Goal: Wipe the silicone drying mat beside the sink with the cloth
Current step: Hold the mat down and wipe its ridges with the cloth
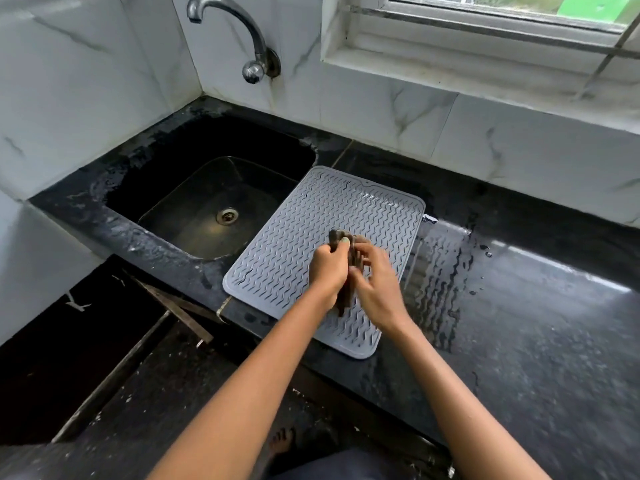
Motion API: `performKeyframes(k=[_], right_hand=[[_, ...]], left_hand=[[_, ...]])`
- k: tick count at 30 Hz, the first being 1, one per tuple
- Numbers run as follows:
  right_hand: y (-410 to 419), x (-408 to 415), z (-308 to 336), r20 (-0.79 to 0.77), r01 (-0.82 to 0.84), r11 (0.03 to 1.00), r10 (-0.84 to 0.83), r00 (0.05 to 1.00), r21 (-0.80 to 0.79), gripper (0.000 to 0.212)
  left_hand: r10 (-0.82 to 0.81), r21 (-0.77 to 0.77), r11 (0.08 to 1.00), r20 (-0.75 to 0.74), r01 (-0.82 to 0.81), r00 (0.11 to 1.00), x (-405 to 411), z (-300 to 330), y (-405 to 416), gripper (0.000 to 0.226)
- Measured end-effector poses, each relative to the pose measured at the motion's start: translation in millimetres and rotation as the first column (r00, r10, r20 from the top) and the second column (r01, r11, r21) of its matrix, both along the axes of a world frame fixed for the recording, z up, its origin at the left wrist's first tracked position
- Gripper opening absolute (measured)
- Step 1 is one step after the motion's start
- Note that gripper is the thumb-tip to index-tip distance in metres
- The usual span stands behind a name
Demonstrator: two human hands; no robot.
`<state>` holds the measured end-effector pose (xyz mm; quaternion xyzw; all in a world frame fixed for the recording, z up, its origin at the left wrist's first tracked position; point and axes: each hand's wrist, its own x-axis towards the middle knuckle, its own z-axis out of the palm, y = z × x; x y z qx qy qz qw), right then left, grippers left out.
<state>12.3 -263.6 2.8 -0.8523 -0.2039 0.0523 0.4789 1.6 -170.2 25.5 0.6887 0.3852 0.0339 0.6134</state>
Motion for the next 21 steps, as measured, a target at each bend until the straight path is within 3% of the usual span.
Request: performKeyframes(k=[3, 5, 7, 9, 12, 17, 21], right_hand=[[12, -1, 5, -0.13, -0.048, 0.997, 0.054, 0.99, 0.055, 0.058], [13, 3, 8, -0.332, -0.007, 0.98, 0.074, 0.94, 0.198, 0.058], [13, 9, 7, -0.438, 0.08, 0.96, 0.049, 0.898, 0.27, 0.048], [14, 14, 5, -0.43, 0.112, 0.965, 0.001, 0.903, 0.239, 0.046], [16, 20, 3, -0.388, 0.125, 0.971, -0.037, 0.921, 0.205, 0.052], [9, 37, 5, -0.346, 0.263, 0.949, -0.191, 0.918, 0.175, 0.066], [8, 67, 13, -0.334, 0.279, 0.953, -0.227, 0.915, 0.116, 0.057]], left_hand=[[-0.115, -0.333, 0.936, 0.005, 0.11, 0.993, -4, 20, 9, 0.047], [-0.237, -0.369, 0.902, 0.011, 0.224, 0.971, -4, 25, 20, 0.059], [-0.336, -0.336, 0.889, -0.012, 0.312, 0.942, -3, 25, 30, 0.069], [-0.401, -0.32, 0.872, -0.028, 0.372, 0.916, 0, 22, 40, 0.072], [-0.464, -0.316, 0.842, -0.014, 0.437, 0.885, 6, 16, 50, 0.059], [-0.427, -0.217, 0.88, 0.027, 0.422, 0.904, 30, -1, 55, 0.034], [-0.325, 0.029, 0.946, 0.033, 0.324, 0.945, 63, -25, 54, 0.021]])
